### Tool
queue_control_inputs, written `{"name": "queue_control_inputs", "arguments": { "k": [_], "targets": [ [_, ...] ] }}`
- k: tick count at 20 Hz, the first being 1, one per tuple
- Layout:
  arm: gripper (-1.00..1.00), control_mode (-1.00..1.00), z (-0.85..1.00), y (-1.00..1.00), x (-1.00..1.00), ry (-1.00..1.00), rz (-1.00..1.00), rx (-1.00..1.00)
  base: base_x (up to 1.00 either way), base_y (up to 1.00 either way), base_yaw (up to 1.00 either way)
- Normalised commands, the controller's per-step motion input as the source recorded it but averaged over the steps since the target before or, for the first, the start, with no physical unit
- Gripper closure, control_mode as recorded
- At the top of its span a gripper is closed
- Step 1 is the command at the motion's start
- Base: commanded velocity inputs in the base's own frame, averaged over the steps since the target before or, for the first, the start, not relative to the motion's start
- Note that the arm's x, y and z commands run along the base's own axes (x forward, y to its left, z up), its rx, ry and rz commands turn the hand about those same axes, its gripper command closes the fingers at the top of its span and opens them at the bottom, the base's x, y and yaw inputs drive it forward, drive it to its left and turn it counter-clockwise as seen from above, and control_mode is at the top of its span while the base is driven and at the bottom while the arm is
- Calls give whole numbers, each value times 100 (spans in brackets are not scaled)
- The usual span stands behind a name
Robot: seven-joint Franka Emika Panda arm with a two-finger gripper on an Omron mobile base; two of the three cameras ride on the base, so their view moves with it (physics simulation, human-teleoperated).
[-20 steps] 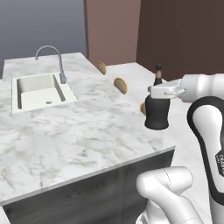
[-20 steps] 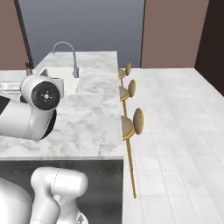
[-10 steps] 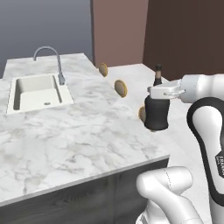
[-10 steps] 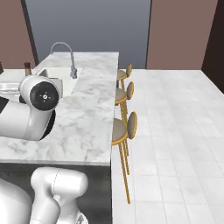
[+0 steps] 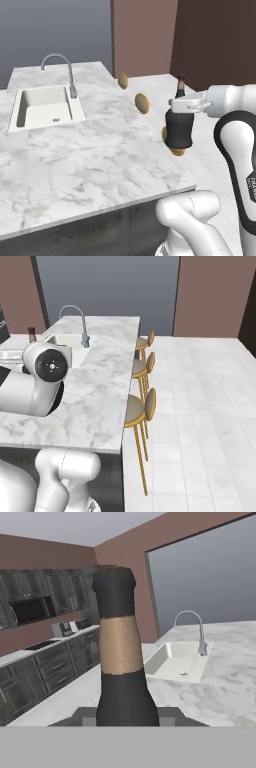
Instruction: Get the candle and the liquor from the cabinet and move them to the dining counter.
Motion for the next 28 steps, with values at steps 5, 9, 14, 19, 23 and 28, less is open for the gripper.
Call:
{"name": "queue_control_inputs", "arguments": {
  "k": [5, 9, 14, 19, 23, 28],
  "targets": [
    [100, 100, 0, 0, 0, 0, 0, 0, 55, -12, 7],
    [100, 100, 0, 0, 0, 0, 0, 0, 19, -2, 3],
    [100, 100, 0, 0, 0, 0, 0, 0, 0, 0, 0],
    [100, 100, 0, 0, 0, 0, 0, 0, 0, 0, 0],
    [100, 100, 0, 0, 0, 0, 0, 0, 0, 0, 0],
    [100, 100, 0, 0, 0, 0, 0, 0, 0, 0, 0]
  ]
}}
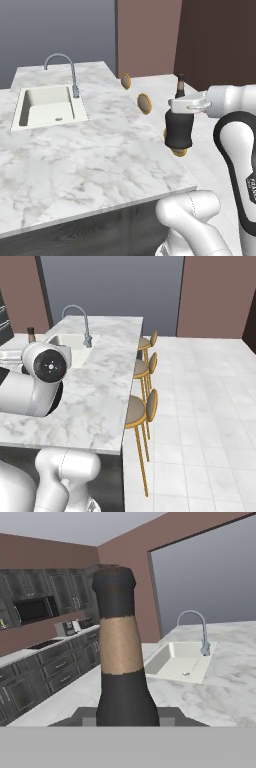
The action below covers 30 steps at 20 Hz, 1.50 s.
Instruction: Get the candle and the liquor from the cabinet and move them to the dining counter.
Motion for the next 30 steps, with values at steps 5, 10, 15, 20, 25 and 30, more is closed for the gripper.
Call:
{"name": "queue_control_inputs", "arguments": {
  "k": [5, 10, 15, 20, 25, 30],
  "targets": [
    [100, -100, 0, 0, 0, 0, 0, 0, 0, 0, 0],
    [100, -100, 0, 0, 0, 0, 0, 0, 0, 0, 0],
    [100, -100, 0, 0, 0, 0, 0, 0, 0, 0, 0],
    [100, -100, 0, 0, -2, 0, 0, 0, 0, 0, 0],
    [100, -100, -11, -17, 1, 1, 3, 6, 0, 0, 0],
    [100, -100, -17, -36, 15, 5, 21, 11, 0, 0, 0]
  ]
}}
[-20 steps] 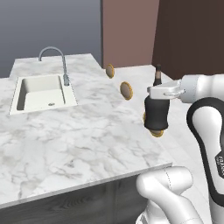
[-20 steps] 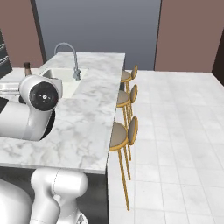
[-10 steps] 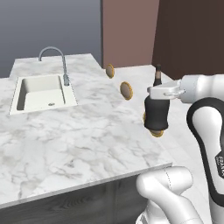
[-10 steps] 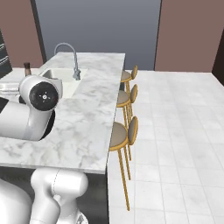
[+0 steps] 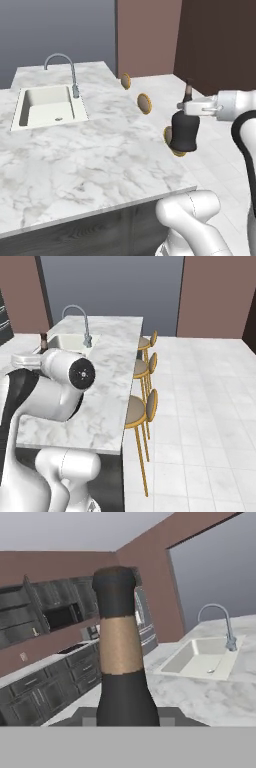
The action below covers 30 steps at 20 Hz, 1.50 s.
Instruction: Get the candle and the liquor from the cabinet and move them to the dining counter.
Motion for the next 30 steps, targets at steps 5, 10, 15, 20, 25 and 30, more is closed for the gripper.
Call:
{"name": "queue_control_inputs", "arguments": {
  "k": [5, 10, 15, 20, 25, 30],
  "targets": [
    [100, -100, -11, -34, 21, 4, 21, 14, 0, 0, 0],
    [100, -100, -12, -23, 35, 11, 17, 6, 0, 0, 0],
    [100, -100, -20, -15, 43, 8, 19, 0, 0, 0, 0],
    [100, -100, -34, -4, 36, 1, 21, 0, 0, 0, 0],
    [100, -100, -46, 0, 23, -1, 11, 4, 0, 0, 0],
    [100, -100, -45, 5, 23, -5, 1, 1, 0, 0, 0]
  ]
}}
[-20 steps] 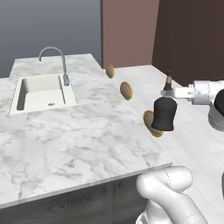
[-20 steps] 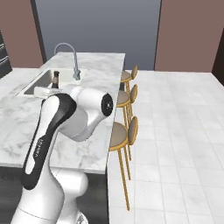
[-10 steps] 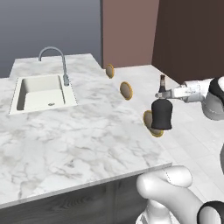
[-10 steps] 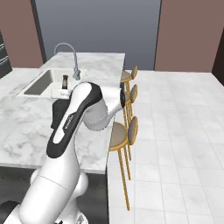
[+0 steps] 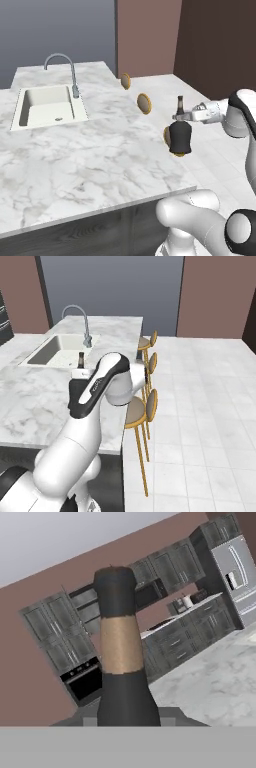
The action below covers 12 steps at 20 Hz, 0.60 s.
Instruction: Get the candle and the liquor from the cabinet and move them to the dining counter.
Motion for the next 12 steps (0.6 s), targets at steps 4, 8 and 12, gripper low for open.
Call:
{"name": "queue_control_inputs", "arguments": {
  "k": [4, 8, 12],
  "targets": [
    [100, -100, -44, 0, 33, -7, 0, 0, 0, 0, 0],
    [100, -100, -47, 2, 19, -17, 0, -7, 0, 0, 0],
    [100, -100, -45, 1, 9, -32, 5, -5, 0, 0, 0]
  ]
}}
